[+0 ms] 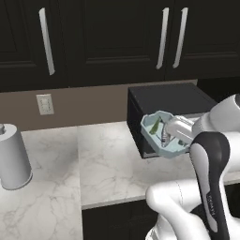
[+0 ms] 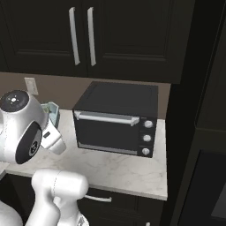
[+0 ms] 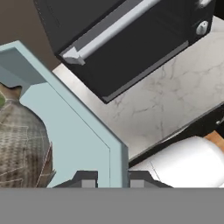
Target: Place the tupperware on the top shelf of the fridge. Make space for the tupperware among the existing items by rearranging them on the shelves if needed. Close the fridge door when finished.
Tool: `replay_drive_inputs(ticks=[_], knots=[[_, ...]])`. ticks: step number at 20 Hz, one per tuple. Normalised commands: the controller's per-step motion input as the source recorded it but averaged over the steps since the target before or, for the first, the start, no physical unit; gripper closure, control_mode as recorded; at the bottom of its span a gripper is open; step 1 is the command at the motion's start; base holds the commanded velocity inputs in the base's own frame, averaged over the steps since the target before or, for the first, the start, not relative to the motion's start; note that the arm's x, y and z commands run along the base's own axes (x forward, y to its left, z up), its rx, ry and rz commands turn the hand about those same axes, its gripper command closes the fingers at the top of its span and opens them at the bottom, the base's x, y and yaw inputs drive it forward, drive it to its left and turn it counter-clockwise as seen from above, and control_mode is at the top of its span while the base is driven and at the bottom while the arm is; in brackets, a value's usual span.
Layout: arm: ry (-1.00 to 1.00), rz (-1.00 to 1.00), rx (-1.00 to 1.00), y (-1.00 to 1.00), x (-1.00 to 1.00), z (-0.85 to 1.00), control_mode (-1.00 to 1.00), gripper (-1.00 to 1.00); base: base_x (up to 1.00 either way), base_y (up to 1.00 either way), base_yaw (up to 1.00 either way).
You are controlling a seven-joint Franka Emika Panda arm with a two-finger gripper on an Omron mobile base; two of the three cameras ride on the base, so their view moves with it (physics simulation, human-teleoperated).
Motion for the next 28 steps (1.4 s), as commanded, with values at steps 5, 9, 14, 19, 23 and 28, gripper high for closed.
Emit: replay_drive_inputs(ticks=[5,9,14,19,23,28], knots=[[-0.01,-0.14,-0.01,-0.09,-0.03,0.08,-1.0,1.0,0.0,0.0,0.0],[0.0,-0.18,0.0,-0.37,-0.01,0.0,-1.0,1.0,0.0,0.0,0.0],[-0.01,-0.12,0.0,-0.36,-0.12,0.0,-1.0,1.0,0.0,0.0,0.0],[-0.02,0.0,0.0,0.0,-0.23,0.0,-1.0,1.0,0.0,0.0,0.0],[-0.01,0.06,0.0,0.0,-0.47,0.0,-1.0,1.0,0.0,0.0,0.0],[-0.05,0.09,0.0,0.0,-0.68,0.0,-1.0,1.0,0.0,0.0,0.0]])
